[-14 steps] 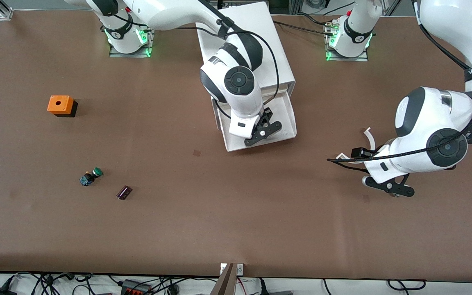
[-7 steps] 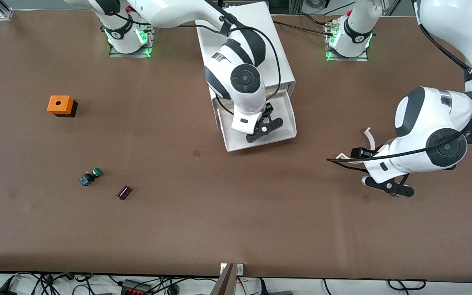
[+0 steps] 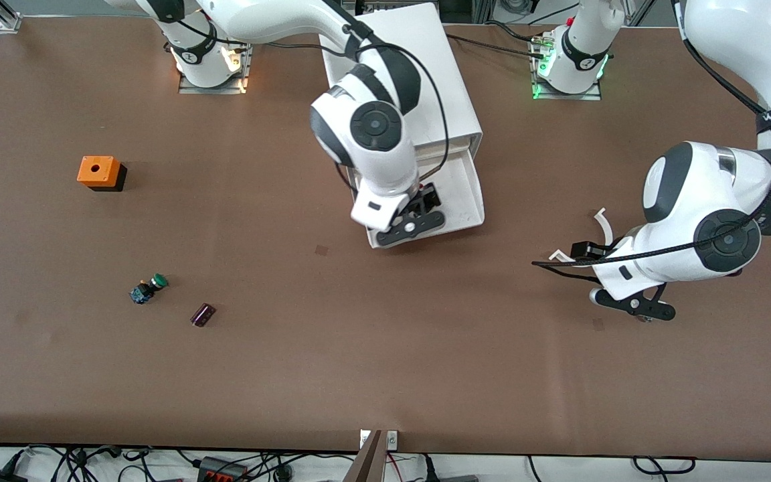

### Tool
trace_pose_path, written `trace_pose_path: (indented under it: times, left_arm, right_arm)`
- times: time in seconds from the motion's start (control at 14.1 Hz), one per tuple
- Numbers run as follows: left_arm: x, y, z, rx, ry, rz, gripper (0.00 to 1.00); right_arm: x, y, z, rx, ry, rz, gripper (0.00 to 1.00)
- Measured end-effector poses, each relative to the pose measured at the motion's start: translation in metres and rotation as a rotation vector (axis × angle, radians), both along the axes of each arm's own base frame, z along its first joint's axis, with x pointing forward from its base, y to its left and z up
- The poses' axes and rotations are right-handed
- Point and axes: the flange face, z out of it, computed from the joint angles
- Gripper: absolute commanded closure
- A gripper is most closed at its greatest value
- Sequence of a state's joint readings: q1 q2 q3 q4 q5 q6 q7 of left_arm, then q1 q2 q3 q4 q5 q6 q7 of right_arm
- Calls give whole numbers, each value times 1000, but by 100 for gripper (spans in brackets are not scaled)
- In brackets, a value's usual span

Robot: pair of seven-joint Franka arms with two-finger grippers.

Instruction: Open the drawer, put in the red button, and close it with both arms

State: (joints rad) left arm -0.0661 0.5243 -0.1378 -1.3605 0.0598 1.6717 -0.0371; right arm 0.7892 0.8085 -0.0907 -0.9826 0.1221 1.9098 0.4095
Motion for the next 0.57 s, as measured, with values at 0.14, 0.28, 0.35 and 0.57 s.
trace_pose_path:
  times: [0.14, 0.28, 0.35, 0.57]
  left_arm:
    - [-1, -19, -1, -32, -9, 98, 0]
    - [0, -51, -10, -50, -56, 163, 0]
    - [-1, -75, -19, -54, -84, 198, 0]
    - [-12, -149, -56, -74, -150, 310, 0]
  right_arm:
    - [29, -37, 18, -23, -40, -65, 0]
    - [56, -80, 28, -50, -35, -128, 0]
    - [69, -105, 29, -71, -21, -150, 0]
    - [99, -178, 20, -148, 51, -166, 0]
